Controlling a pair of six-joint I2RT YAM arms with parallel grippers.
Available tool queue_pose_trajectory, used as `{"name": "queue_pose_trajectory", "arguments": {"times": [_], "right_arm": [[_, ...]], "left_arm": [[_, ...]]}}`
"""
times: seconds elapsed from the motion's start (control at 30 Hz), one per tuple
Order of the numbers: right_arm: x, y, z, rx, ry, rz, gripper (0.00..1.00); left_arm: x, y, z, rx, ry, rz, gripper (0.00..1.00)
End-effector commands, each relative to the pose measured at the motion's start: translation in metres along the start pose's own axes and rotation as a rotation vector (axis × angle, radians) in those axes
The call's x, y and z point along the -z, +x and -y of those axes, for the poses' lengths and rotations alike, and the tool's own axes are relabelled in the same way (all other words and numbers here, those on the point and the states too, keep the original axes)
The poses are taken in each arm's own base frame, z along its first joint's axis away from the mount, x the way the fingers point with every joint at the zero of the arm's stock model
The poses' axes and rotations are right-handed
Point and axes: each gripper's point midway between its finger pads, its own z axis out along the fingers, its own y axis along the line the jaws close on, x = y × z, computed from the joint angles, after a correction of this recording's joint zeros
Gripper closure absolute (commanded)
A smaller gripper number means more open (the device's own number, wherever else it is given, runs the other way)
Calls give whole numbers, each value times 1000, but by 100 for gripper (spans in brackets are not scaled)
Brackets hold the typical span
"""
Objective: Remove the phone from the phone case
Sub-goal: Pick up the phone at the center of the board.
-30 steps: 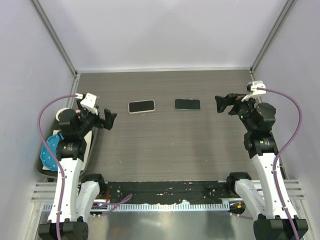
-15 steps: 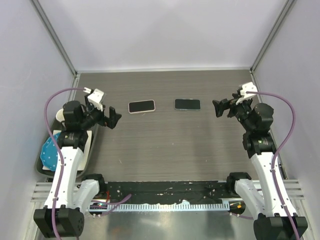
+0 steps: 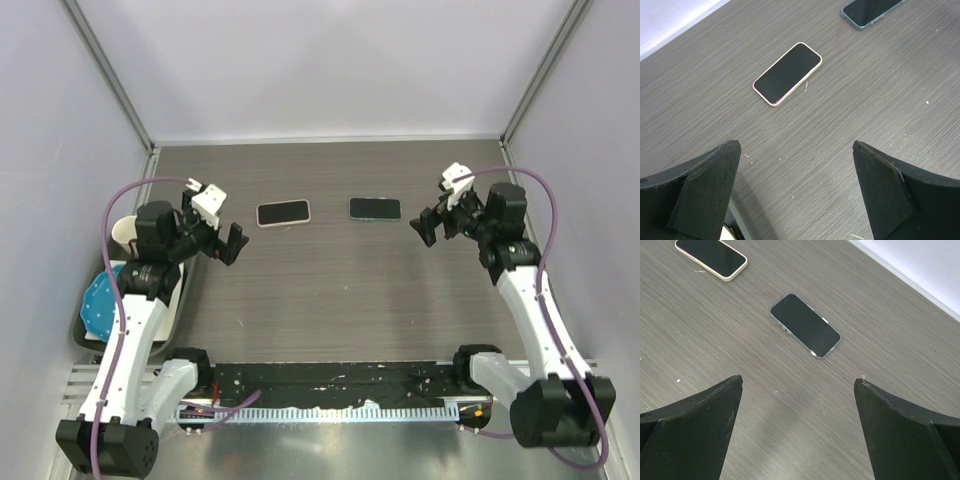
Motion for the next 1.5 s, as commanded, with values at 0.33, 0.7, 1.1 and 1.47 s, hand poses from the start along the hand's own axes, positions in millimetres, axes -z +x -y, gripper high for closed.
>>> {"name": "queue_pose_trajectory", "arguments": {"times": [0.33, 0.7, 1.1, 1.47], "right_arm": [[-102, 52, 25, 239, -221, -320, 4], [-179, 91, 38, 343, -332, -499, 5], [-216, 113, 45, 467, -497, -569, 4], [-216, 136, 27, 468, -592, -618, 4]], "left_arm": [[19, 13, 11, -39, 1, -42, 0], [28, 28, 21, -24, 30, -106, 0], [18, 48, 25, 14, 63, -152, 0], [15, 54, 28, 28, 82, -165, 0]]}}
